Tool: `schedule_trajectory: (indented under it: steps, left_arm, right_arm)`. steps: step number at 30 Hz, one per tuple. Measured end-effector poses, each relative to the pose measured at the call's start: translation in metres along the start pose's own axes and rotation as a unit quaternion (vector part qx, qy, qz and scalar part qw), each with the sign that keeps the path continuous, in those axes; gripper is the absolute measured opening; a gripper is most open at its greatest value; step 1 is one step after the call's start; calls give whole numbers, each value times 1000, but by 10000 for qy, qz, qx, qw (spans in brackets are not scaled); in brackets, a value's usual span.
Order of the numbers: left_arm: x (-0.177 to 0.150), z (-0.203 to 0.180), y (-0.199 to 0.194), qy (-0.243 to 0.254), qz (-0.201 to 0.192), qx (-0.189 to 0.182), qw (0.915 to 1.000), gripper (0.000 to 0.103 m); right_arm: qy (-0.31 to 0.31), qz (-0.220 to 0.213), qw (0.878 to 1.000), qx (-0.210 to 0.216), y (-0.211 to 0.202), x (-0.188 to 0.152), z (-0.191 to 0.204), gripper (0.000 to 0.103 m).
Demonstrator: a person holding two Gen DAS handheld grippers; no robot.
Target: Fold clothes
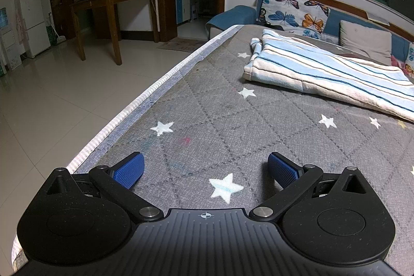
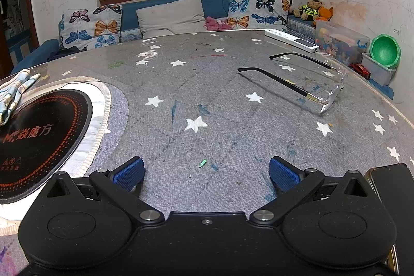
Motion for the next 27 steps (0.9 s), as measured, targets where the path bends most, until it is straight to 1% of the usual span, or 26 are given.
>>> schedule_trajectory:
  steps: [27]
  left_arm:
    - [0,0,0,0,-1,0,10000,103]
  right_arm:
    - [21,-6,10000,15,0,0,-2,103]
Point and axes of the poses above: each gripper's, at about its wrist camera, not at the fingertips, and y roughly the way its jaws point, z to its left, x to its top, the point moved 2 cm from there along y, roughly the way its jaws point, and after that the axes turned 7 degrees about -y, right-handed, at the moved point
